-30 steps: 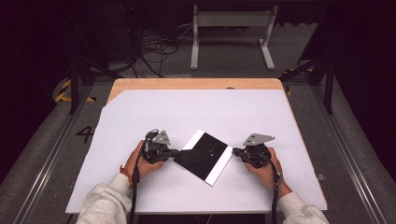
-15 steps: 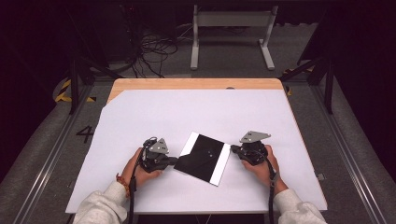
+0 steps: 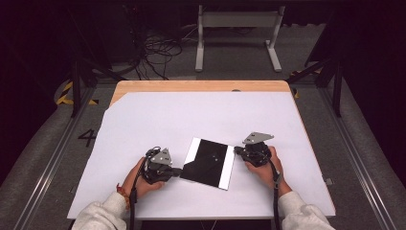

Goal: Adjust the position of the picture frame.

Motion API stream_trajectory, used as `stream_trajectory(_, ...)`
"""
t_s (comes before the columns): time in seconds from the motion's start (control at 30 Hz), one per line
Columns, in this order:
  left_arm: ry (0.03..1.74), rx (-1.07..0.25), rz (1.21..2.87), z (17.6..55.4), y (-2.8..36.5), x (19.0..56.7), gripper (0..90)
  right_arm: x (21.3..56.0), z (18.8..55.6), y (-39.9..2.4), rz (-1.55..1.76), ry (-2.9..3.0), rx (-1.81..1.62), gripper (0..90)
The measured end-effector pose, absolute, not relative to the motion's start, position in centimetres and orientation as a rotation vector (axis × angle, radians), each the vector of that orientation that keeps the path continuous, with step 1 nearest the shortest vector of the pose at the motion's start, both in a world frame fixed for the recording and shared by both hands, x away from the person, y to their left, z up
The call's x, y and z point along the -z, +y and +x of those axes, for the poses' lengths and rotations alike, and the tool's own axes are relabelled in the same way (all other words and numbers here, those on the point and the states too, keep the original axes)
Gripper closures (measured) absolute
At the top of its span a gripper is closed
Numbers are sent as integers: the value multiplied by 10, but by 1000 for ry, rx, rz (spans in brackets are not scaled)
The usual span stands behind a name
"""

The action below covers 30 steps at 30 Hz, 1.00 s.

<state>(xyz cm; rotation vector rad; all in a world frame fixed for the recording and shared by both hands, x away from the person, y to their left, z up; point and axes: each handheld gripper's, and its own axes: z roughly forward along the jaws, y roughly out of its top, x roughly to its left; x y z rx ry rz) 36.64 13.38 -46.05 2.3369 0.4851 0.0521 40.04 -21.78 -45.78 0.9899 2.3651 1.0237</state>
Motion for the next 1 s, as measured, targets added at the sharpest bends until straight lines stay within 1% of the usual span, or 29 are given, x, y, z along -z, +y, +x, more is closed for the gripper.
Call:
stream_trajectory(0.1,476,-35,2337,363,133,461,900,458,403,-213,980,2357,-1006,900)
stream_trajectory(0.3,460,-49,2341,355,130,461,899,459,413,-209,982,2344,-1017,900)
stream_trajectory(0.47,457,-67,2338,352,129,461,898,458,407,-209,974,2365,-1031,900)
stream_trajectory(0.53,459,-73,2341,352,129,461,897,458,400,-210,951,2389,-1039,900)
stream_trajectory(0.67,455,-45,2340,351,130,461,897,457,379,-210,886,2453,-1047,900)
stream_trajectory(1.0,436,-41,2344,347,128,461,896,448,315,-212,771,2549,-1150,900)
